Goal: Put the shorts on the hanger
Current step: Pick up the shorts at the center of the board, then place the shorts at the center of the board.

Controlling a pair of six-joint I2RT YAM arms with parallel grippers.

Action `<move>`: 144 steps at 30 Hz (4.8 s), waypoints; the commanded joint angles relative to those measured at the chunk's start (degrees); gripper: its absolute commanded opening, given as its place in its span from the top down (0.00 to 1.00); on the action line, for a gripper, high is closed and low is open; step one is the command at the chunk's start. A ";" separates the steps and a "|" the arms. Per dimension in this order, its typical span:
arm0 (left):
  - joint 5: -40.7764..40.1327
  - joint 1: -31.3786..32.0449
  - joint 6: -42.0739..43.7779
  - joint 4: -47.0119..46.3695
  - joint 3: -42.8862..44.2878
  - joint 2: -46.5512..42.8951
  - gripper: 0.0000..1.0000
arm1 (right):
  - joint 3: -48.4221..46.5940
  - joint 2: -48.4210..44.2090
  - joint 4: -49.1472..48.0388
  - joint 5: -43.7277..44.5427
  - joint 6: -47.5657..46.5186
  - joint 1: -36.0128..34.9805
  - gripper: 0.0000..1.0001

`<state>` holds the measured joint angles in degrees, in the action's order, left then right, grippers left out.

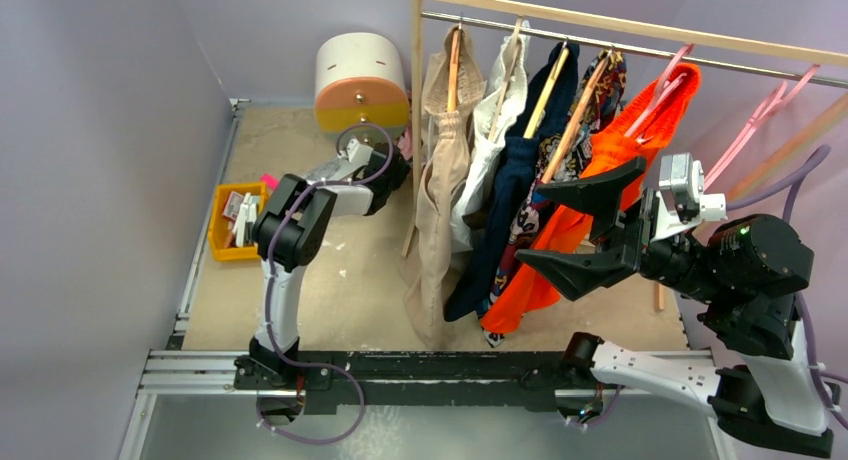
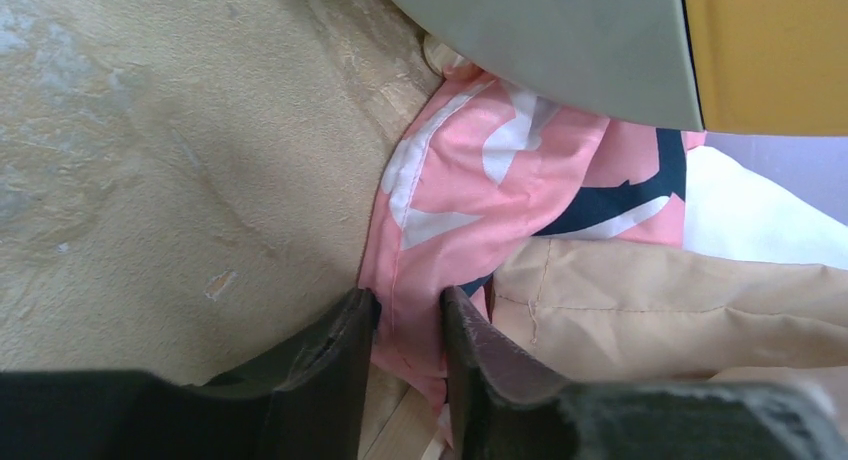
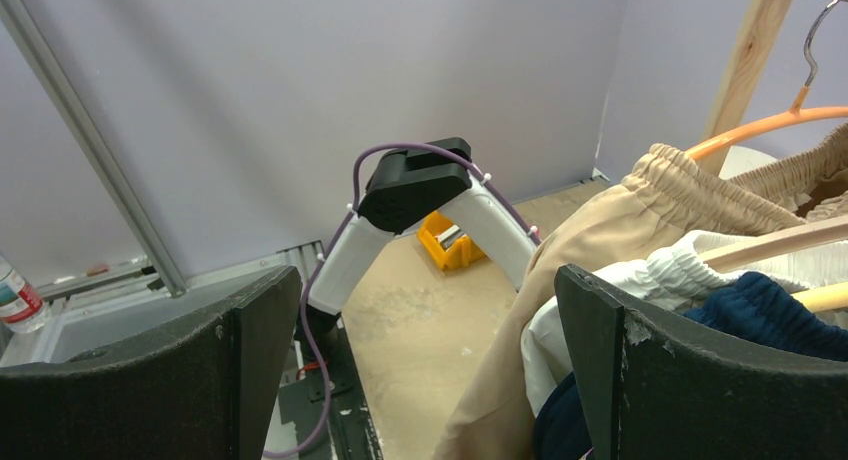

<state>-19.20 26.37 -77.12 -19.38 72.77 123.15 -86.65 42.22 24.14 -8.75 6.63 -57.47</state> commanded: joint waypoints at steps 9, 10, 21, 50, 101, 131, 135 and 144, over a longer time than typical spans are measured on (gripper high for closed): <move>0.04 -0.18 5.37 -0.52 -0.49 -12.61 1.00 | -0.09 -1.13 -2.87 -0.47 0.13 -0.10 0.01; 0.04 -0.14 5.92 -0.16 -0.64 -14.53 1.00 | 0.17 -1.35 -3.12 -0.54 0.07 -0.16 0.01; 1.22 -0.05 9.69 2.42 -1.80 -32.31 1.00 | 2.76 -2.93 -5.72 -0.89 -0.62 -0.15 0.01; -11.29 -0.18 28.48 25.69 12.00 -66.35 1.00 | 4.03 0.46 -10.22 -5.19 0.10 -0.11 0.01; 5.21 -0.09 34.06 39.10 -2.79 -77.41 1.00 | 6.51 18.50 -17.09 3.48 -1.46 -0.18 0.01; 6.48 -0.09 47.12 39.92 -11.62 -77.21 0.30 | 0.02 14.60 -5.43 -2.99 -5.78 -3.44 0.01; 9.97 -0.09 52.84 36.79 -7.81 -76.56 0.28 | -0.92 14.00 -3.40 -4.26 -6.47 -3.44 0.01; 14.00 -0.09 56.21 34.26 -5.32 -75.70 0.26 | -1.61 13.57 -1.72 -4.12 -6.47 -3.43 0.01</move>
<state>-7.05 26.37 -24.10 19.27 67.33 47.97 -85.82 56.95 22.65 -11.66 0.95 -60.75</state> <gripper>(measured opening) 0.736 0.991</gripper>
